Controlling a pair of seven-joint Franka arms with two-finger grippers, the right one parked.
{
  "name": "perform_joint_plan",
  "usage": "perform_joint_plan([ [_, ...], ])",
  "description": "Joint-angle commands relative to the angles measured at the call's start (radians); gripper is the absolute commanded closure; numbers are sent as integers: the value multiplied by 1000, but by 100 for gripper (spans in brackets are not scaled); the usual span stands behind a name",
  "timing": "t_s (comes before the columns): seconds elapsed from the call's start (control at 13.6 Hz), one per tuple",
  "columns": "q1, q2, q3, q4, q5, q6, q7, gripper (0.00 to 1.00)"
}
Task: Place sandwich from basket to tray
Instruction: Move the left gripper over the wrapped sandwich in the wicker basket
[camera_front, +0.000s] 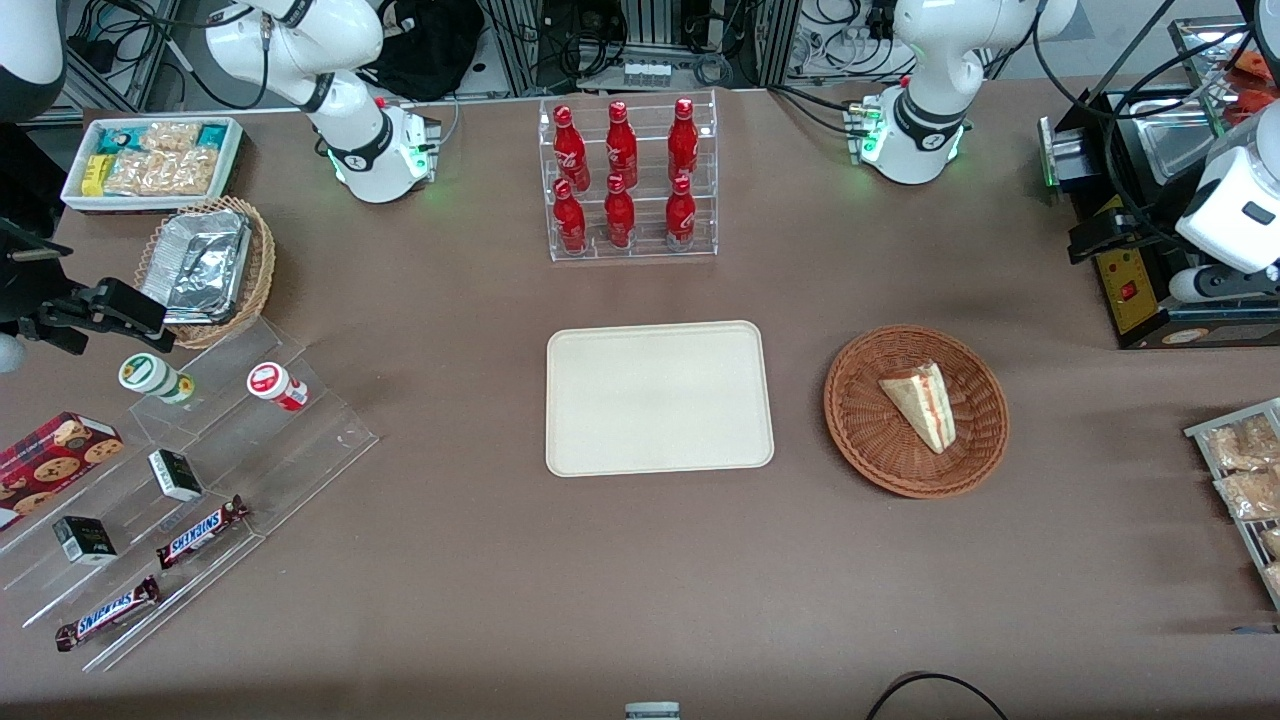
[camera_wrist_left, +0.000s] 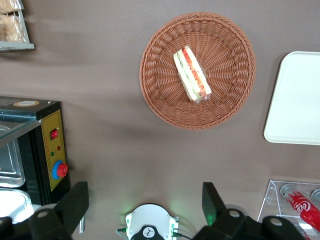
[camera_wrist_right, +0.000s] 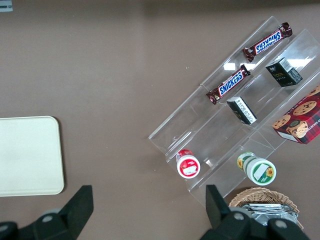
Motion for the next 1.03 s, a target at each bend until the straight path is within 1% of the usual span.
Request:
perform_joint_plan([
  [0.0,0,11,-3,19,-9,14,8,0],
  [0.3,-2,33,-3,-15,-9,20,8,0],
  [0.44,-29,57,-3,-55,-7,60,6,0],
  [0.96,-57,63,-4,-348,-6,438,-12,0],
])
